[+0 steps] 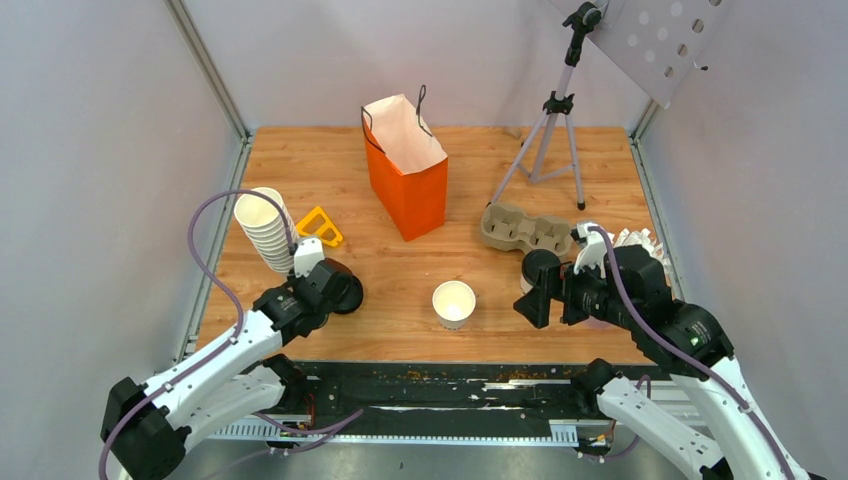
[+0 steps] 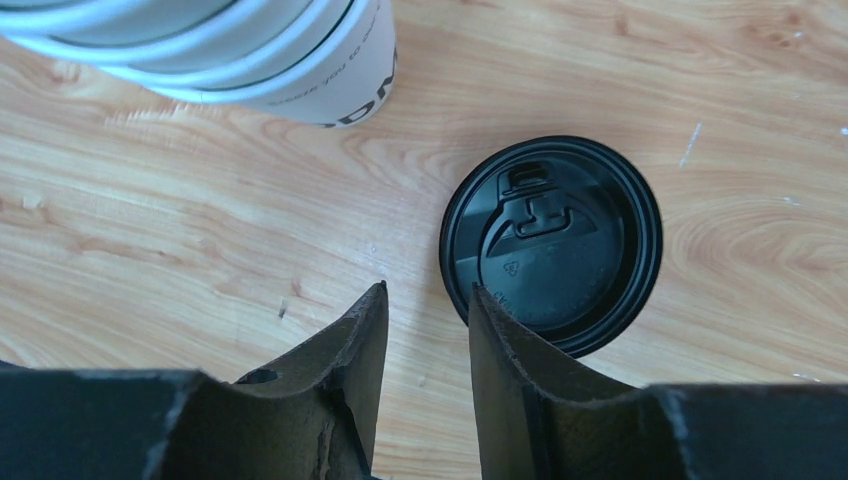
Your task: Pack the takeout coffee
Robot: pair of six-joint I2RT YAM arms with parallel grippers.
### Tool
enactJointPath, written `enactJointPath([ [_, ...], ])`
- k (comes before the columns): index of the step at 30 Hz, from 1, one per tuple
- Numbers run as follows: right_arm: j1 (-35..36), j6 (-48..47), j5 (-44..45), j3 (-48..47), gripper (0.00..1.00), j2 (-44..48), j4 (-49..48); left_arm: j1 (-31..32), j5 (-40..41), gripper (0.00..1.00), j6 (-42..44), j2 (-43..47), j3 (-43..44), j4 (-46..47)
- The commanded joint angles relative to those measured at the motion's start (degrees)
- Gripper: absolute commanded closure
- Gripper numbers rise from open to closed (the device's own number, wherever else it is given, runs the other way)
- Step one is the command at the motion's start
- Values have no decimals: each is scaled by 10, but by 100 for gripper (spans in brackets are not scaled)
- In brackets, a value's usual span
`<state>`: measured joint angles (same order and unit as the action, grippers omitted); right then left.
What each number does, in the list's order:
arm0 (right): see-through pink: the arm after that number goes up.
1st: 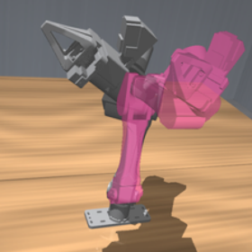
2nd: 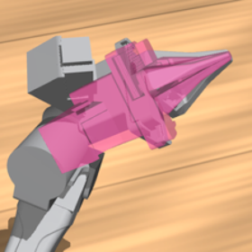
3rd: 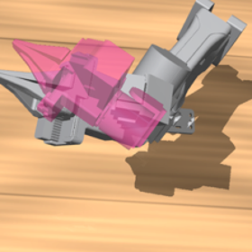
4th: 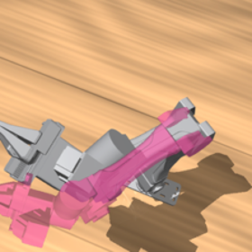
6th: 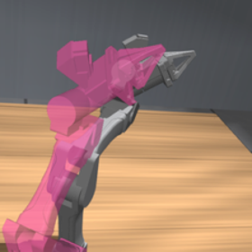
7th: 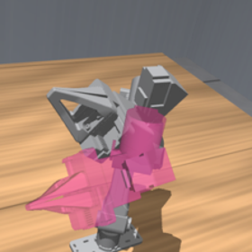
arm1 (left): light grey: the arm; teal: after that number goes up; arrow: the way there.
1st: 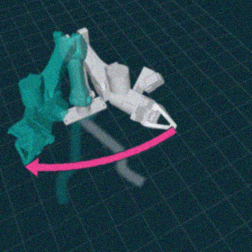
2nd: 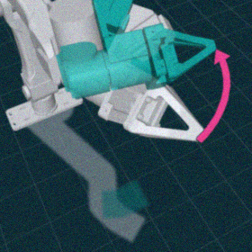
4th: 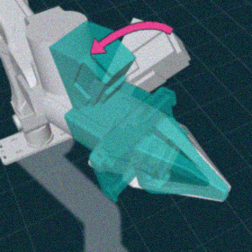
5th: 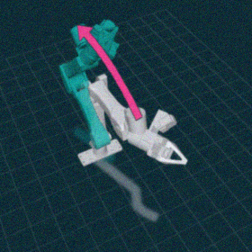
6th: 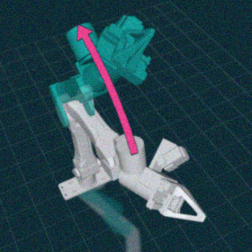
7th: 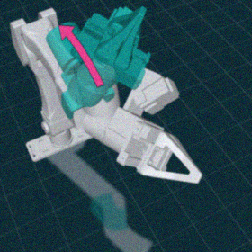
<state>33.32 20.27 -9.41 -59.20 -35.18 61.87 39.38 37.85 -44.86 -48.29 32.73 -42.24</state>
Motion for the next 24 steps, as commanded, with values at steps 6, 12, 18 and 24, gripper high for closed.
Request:
enactJointPath([
  [6, 3, 1, -16, -20, 2, -7, -20, -15, -16, 64, -19, -12, -22, 49],
  [12, 3, 5, -13, -27, 2, -4, -13, -37, -32, 67, -2, -43, -32, 78],
  [18, 3, 2, -10, -27, 2, -1, -6, -42, -48, 83, 12, -58, -22, 81],
  [24, 3, 4, -8, -24, 2, -1, -5, -42, -64, 100, 28, -33, -13, 67],
])
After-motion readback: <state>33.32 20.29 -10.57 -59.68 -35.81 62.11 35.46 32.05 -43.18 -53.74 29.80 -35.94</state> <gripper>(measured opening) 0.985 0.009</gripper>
